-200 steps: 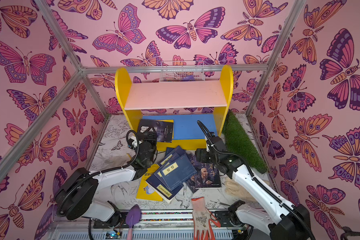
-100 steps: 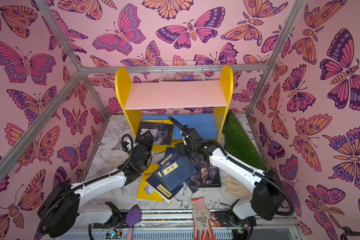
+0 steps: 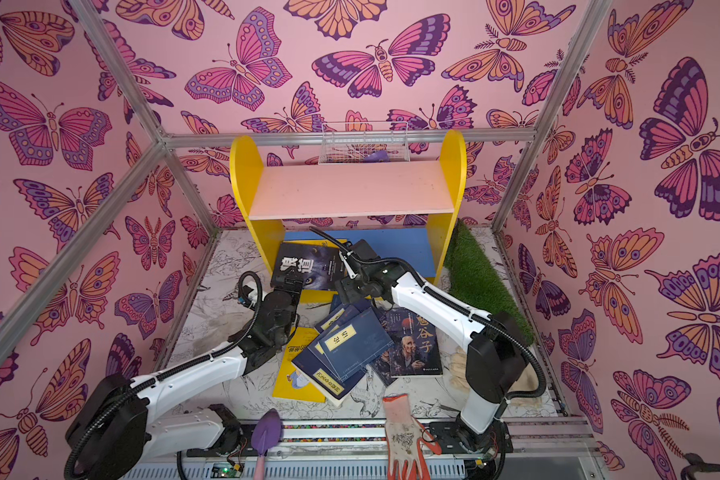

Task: Stacking books/files
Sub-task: Move the book to the bookshelf.

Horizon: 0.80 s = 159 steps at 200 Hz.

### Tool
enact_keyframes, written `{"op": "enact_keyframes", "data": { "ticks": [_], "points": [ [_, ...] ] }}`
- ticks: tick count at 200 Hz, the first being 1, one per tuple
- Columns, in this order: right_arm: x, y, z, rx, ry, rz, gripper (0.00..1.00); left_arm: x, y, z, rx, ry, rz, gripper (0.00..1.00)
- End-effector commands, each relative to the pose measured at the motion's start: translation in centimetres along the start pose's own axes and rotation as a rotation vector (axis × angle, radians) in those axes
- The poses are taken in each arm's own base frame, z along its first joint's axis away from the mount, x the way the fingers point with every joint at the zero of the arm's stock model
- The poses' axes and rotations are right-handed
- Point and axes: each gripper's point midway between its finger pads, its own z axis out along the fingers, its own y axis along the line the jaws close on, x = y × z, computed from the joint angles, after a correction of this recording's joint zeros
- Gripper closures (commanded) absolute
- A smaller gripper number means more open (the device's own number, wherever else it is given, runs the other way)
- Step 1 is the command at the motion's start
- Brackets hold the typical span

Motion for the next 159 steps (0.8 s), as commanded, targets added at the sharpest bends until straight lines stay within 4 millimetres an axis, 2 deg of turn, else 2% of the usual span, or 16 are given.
{"op": "enact_keyframes", "data": {
  "ticks": [1,26,68,130,159],
  "points": [
    [0.1,0.0,-0.3,0.042,0.028,-0.087,0.14,-0.4,-0.1,0.2,-0.014,-0.017,0.050,0.01],
    [-0.3,-0.1,0.3,0.057,0.033,-0.107,0.14,-0.7,-0.3,-0.1,-0.012,-0.020,0.085,0.01],
    [-0.4,0.1,1.6,0.063,0.072,-0.122,0.14,-1.4,0.7,-0.6,-0.046,-0.039,0.112,0.01],
    [-1.0,0.6,2.1,0.048,0.063,-0.128,0.14,-2.4,0.9,-1.1,-0.060,-0.069,0.150,0.01],
    [-1.8,0.3,2.1,0.078,0.046,-0.126,0.14,-3.3,1.7,-1.6,-0.101,-0.092,0.181,0.01]
  ]
}}
